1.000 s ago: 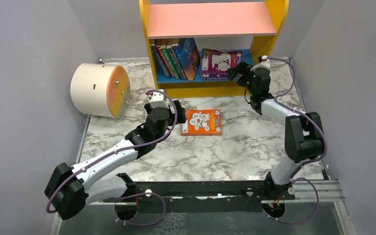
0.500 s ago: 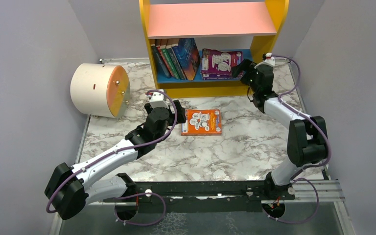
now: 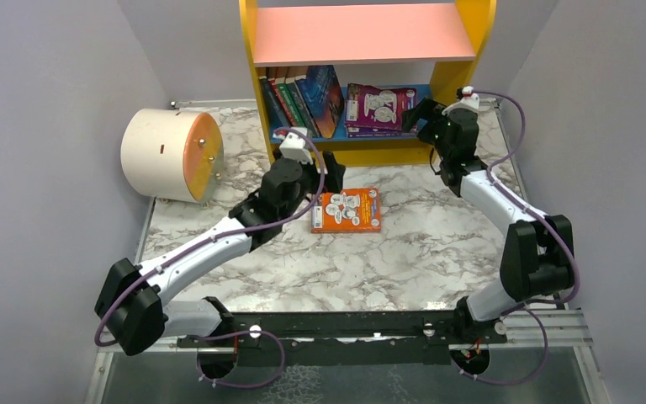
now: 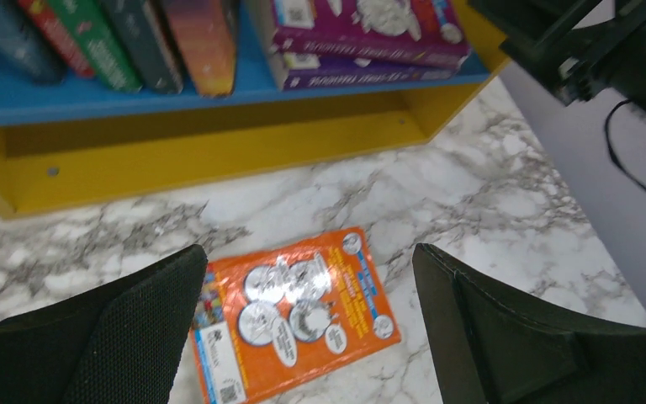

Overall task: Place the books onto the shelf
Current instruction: Adjust the book on the shelf.

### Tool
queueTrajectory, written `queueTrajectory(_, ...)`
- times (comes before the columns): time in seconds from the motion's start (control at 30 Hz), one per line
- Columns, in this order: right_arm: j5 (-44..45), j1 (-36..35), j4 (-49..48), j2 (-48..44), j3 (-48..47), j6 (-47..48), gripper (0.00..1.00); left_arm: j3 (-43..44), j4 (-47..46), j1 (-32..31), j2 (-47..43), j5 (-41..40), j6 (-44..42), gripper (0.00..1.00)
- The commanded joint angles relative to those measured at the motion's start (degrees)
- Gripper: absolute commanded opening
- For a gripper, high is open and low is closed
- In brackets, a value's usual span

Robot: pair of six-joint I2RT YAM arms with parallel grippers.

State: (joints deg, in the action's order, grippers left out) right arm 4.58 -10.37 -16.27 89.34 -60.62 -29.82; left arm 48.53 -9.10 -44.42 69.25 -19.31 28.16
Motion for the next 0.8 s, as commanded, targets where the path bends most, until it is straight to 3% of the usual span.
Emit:
queueTrajectory(0.0,-1.7,0.2,2.6,-3.7,-0.1,1.6,1.00,9.2,-2.1,0.3,5.1,7.3,-6.2,0.88)
queueTrajectory(0.53,-3.8,0.2,7.6,-9.0,1.1,3.1,1.00,37.9,10.2,2.6,31.3,7.9,-12.5,0.88)
queueTrajectory(0.77,-4.5,0.2,8.0,-9.6,1.6,3.1,1.00,42.7,10.1,4.6,36.9,7.9,-13.0,0.88)
